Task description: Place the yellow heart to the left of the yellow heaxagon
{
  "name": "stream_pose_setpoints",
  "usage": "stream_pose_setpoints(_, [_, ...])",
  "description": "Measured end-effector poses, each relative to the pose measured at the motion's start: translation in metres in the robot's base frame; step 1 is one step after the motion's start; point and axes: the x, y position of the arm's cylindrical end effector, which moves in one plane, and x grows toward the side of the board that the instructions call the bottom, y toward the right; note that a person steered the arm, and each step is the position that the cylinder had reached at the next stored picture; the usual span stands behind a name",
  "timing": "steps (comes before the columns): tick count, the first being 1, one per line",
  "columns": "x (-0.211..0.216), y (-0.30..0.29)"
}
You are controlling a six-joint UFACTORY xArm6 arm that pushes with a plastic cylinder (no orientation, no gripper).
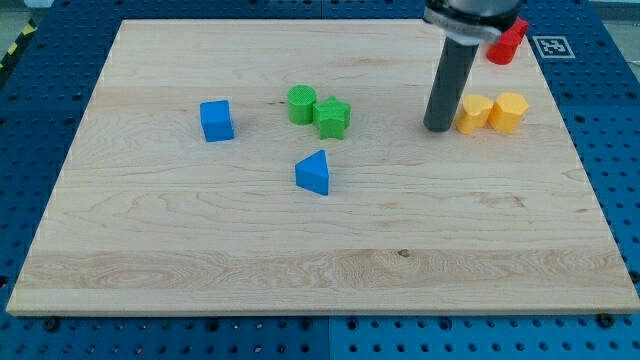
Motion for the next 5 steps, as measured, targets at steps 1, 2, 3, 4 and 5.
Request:
stream_pose_setpoints(1, [0.037, 0.000])
stream_pose_setpoints(2, [0.074, 0.000])
stream_pose_setpoints(3, [0.084, 0.000])
stream_pose_setpoints(4, [0.085, 0.000])
stream_pose_setpoints(5, [0.085, -0.035])
